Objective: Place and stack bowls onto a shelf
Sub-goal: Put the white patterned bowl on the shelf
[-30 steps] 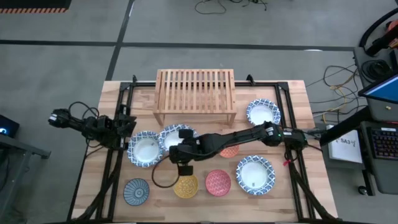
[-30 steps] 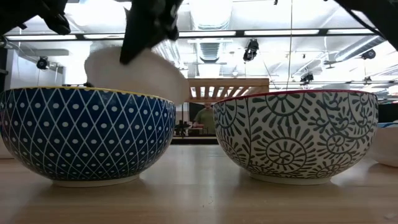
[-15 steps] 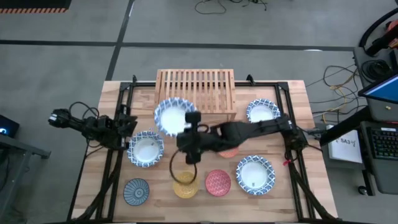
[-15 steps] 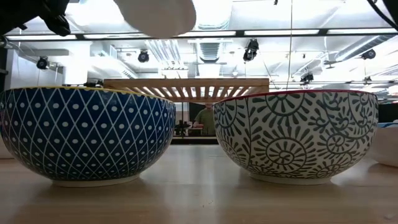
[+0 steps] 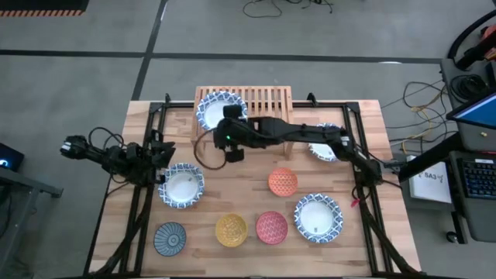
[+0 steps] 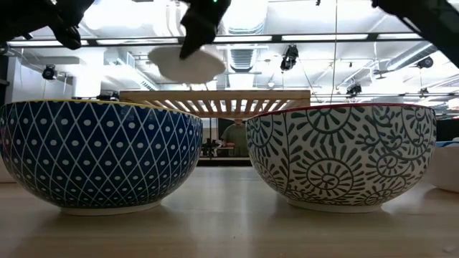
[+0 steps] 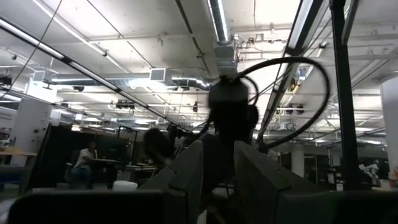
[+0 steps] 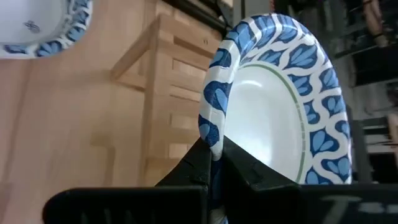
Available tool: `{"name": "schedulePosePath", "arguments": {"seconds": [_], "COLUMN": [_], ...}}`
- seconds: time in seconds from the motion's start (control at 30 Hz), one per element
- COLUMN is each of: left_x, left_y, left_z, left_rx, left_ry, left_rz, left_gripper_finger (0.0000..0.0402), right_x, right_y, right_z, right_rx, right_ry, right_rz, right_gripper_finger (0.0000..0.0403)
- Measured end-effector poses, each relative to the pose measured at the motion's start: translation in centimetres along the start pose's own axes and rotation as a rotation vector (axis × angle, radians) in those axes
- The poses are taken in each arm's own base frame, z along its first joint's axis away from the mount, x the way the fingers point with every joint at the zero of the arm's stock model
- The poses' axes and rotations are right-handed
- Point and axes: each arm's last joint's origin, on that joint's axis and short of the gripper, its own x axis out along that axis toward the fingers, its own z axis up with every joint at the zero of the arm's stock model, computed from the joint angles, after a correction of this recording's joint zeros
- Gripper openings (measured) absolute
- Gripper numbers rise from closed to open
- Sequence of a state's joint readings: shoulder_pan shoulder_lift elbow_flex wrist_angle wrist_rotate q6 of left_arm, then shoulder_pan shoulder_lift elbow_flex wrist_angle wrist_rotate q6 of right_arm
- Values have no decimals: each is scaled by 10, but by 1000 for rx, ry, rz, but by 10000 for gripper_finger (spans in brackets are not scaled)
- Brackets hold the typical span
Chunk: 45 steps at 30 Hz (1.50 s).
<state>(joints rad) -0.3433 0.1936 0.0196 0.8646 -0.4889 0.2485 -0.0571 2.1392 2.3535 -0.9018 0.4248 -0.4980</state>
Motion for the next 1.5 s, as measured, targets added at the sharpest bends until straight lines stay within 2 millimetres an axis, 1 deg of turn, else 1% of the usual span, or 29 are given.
{"name": "schedulePosePath", "arguments": {"seconds": [0.07, 0.2, 0.33, 0.53, 0.73, 1.03, 1.17, 1.37, 1.5], "left_x": [0, 0, 0, 0, -1, -1, -1, -1, -1], "left_y": [0, 1, 1, 2, 3, 3, 3, 3, 4], "left_z": [0, 2, 4, 8, 10, 11, 11, 11, 11], "left_rx": [0, 14, 45, 97, 150, 218, 232, 232, 231], "left_ry": [-4, -21, -37, -70, -86, -98, -97, -99, -101], "left_rz": [1, 6, 12, 25, 33, 42, 43, 43, 44], "left_gripper_finger": [75, 75, 75, 75, 75, 75, 75, 75, 75], "right_x": [11, 23, 23, 22, 27, 27, 27, 27, 27], "right_y": [-3, -5, -5, 0, 1, 0, 0, 0, -1], "right_z": [-5, -10, -8, -5, -4, -2, -2, -1, 0], "right_rx": [-3, 10, 24, 76, 89, 98, 121, 150, 182], "right_ry": [17, 41, 22, -14, -27, -49, -49, -57, -64], "right_rz": [9, 8, 3, 65, 58, 47, 47, 44, 42], "right_gripper_finger": [9, 9, 9, 9, 9, 11, 37, 101, 134]}}
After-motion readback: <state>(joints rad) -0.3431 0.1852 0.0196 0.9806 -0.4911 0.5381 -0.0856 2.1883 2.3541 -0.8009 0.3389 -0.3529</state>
